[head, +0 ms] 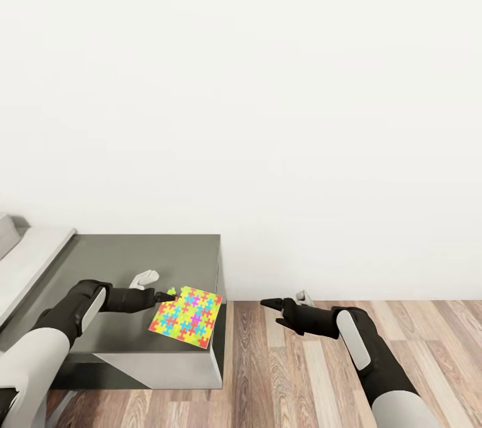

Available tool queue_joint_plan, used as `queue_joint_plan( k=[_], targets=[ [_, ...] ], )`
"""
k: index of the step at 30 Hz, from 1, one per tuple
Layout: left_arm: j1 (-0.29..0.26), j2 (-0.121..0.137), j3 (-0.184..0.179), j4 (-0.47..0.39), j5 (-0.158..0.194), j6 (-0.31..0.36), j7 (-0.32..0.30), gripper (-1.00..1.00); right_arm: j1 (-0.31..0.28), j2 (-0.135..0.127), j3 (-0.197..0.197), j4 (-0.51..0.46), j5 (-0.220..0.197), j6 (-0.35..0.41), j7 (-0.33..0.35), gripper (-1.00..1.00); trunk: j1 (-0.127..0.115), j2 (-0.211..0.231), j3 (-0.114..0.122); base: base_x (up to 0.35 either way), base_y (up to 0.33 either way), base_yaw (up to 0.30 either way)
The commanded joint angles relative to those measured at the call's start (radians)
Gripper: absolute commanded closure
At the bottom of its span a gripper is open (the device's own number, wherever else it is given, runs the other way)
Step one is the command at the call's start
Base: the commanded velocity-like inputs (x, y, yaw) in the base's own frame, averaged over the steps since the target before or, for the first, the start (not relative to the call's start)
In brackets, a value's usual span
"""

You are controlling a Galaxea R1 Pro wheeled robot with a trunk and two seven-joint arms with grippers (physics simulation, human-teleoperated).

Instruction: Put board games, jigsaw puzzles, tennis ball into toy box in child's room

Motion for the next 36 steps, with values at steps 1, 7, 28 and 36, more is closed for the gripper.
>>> queue_joint_plan(
  k=[1, 7, 28, 36],
  targets=[
    [-0.001, 0.0, 0.001, 0.0, 0.007, 0.009, 0.001, -1.0, -0.001, 0.001, -0.004, 0.0, 0.008, 0.006, 0.008, -1.0, 0.0, -0.001, -0.001, 0.0, -0.086, 0.0],
    [-0.001, 0.0, 0.001, 0.0, 0.008, 0.009, 0.001, -1.0, -0.001, 0.001, -0.004, 0.0, 0.008, 0.006, 0.008, -1.0, 0.0, -0.001, -0.001, 0.0, -0.156, 0.0],
    [-0.001, 0.0, 0.001, 0.0, 0.008, 0.009, 0.001, -1.0, 0.0, 0.001, -0.006, 0.001, 0.008, 0.0, 0.011, -1.0, 0.0, -0.001, -0.001, 0.0, -0.009, 0.0],
    [-0.001, 0.0, 0.001, 0.0, 0.008, 0.009, 0.001, -1.0, 0.0, 0.001, -0.003, 0.001, 0.008, -0.003, 0.022, -1.0, 0.0, -0.001, -0.001, 0.0, -0.089, 0.0]
  ],
)
